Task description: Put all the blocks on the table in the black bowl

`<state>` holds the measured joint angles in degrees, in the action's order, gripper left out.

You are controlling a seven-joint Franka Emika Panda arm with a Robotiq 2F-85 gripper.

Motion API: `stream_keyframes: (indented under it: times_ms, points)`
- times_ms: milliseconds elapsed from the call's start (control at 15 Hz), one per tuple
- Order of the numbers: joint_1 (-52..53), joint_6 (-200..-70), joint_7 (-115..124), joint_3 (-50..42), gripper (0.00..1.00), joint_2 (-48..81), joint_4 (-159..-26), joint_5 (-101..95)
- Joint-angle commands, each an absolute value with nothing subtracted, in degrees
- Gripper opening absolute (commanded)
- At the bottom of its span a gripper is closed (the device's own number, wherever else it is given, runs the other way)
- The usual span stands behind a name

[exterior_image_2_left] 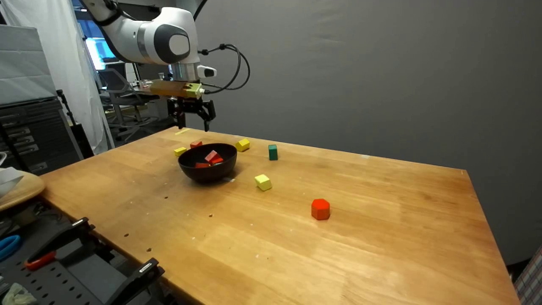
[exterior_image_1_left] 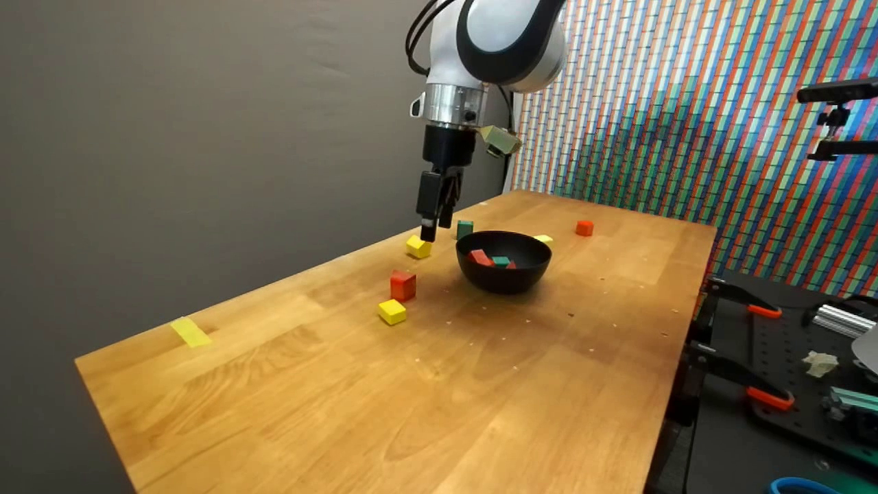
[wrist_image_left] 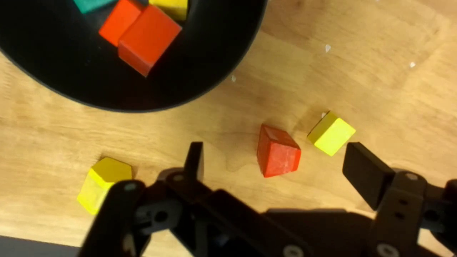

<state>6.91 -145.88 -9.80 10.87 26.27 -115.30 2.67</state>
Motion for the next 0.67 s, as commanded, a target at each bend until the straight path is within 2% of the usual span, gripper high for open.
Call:
stream_keyframes:
  times_ms: [0, 400, 467, 533, 600]
  points:
    - [10.4, -149.9, -6.0, 9.1, 1.0, 33.1, -108.2, -0.7]
    - [17.5, -148.1, 0.6, 4.5, 1.0, 39.2, -101.4, -9.1]
    - [17.9, -147.8, 1.2, 4.2, 0.75, 39.9, -100.8, -9.3]
    - [18.4, -147.6, 1.8, 3.9, 0.75, 40.4, -100.2, -9.7]
    - [18.5, -147.5, 2.1, 3.7, 0.66, 40.7, -99.9, -9.7]
